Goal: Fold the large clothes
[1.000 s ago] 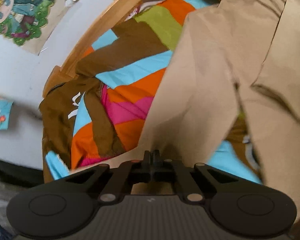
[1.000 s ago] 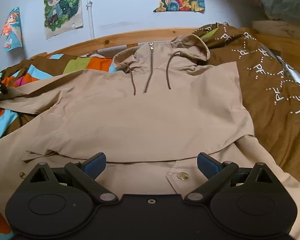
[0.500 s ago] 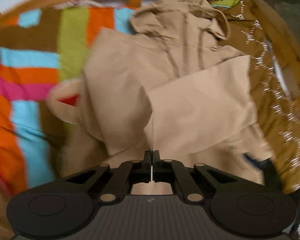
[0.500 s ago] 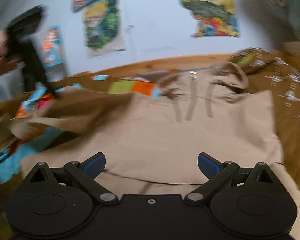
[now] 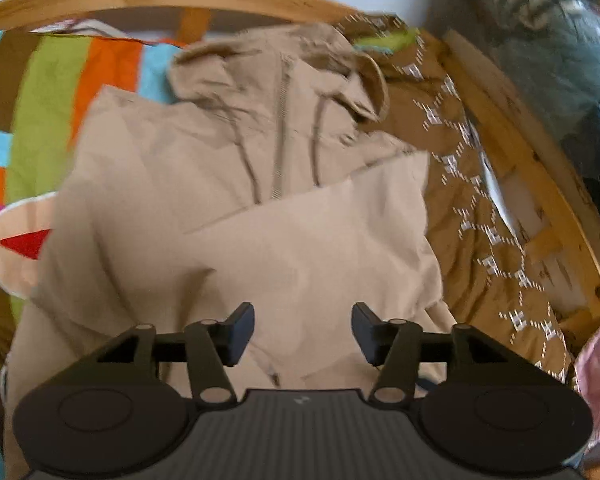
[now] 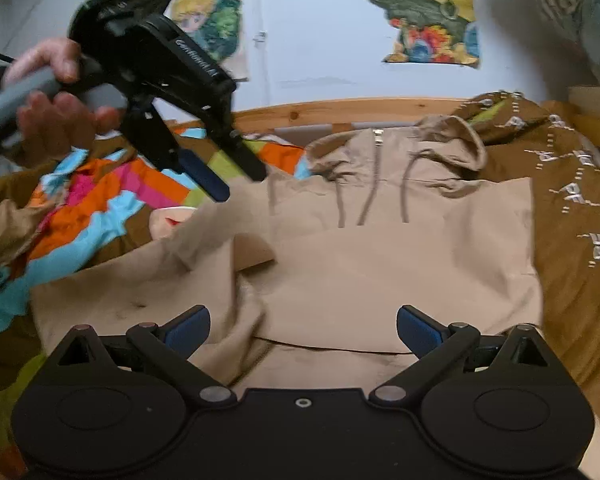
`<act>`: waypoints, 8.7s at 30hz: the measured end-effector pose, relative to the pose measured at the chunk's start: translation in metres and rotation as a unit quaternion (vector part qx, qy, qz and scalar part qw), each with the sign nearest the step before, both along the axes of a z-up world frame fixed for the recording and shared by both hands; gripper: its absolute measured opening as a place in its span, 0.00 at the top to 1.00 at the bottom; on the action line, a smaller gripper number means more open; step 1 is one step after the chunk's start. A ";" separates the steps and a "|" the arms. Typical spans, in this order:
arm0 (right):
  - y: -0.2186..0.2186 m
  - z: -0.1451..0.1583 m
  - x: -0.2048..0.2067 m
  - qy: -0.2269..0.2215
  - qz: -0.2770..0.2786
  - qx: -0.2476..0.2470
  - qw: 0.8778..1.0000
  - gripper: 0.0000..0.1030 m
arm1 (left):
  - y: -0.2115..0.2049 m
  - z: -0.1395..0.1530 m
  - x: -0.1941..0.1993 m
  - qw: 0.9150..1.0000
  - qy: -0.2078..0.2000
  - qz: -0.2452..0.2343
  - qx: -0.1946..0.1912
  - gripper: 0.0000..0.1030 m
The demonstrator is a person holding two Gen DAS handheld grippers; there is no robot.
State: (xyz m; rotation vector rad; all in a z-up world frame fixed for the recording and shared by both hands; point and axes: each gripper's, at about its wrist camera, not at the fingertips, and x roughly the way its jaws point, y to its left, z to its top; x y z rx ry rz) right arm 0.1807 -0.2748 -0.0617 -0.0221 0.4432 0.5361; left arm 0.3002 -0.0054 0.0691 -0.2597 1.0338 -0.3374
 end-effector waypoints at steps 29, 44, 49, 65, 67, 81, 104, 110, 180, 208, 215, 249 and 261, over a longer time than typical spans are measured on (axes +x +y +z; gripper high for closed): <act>0.081 0.012 -0.019 -0.016 0.046 -0.057 0.997 0.98 | 0.081 -0.080 -0.060 0.959 -0.142 0.004 0.246 0.16; -0.104 0.115 0.073 -0.001 -0.176 0.221 0.959 0.98 | 0.035 -0.121 -0.001 0.890 -0.236 -0.031 0.390 0.27; -0.094 0.106 0.089 0.009 -0.156 0.212 0.965 0.98 | 0.036 -0.124 0.012 0.897 -0.234 -0.011 0.375 0.86; -0.076 -0.012 0.075 0.111 -0.217 0.109 0.964 0.96 | 0.091 -0.117 -0.028 0.929 -0.184 0.019 0.320 0.54; -0.077 -0.025 0.067 0.124 -0.227 0.091 0.962 0.91 | 0.096 -0.107 -0.045 0.936 -0.196 0.029 0.292 0.52; -0.027 -0.020 0.075 0.098 -0.153 -0.021 0.983 0.71 | 0.064 -0.109 0.019 0.937 -0.131 0.123 0.300 0.44; -0.060 -0.035 0.037 0.130 -0.228 0.048 0.964 0.57 | 0.038 -0.128 -0.009 0.959 -0.133 0.086 0.234 0.32; -0.065 -0.041 0.040 0.130 -0.224 0.072 0.963 0.92 | 0.039 -0.141 -0.004 0.957 -0.099 0.101 0.254 0.32; -0.040 0.070 0.333 -0.030 -0.153 -0.155 0.976 0.35 | -0.010 -0.089 0.258 0.910 -0.266 0.014 0.318 0.78; -0.052 0.027 0.275 -0.207 -0.117 -0.248 0.939 0.94 | 0.022 -0.114 0.137 0.851 -0.421 0.055 0.308 0.96; -0.046 -0.016 0.280 -0.167 -0.121 -0.315 0.926 0.94 | 0.007 -0.141 0.152 0.868 -0.348 -0.015 0.353 0.95; -0.019 0.094 0.313 -0.114 -0.004 -0.129 0.985 1.00 | -0.047 -0.123 0.194 0.969 -0.232 -0.087 -0.017 0.91; -0.042 0.056 0.198 -0.090 0.044 -0.130 0.986 1.00 | -0.009 -0.151 0.112 0.976 -0.207 -0.058 0.015 0.83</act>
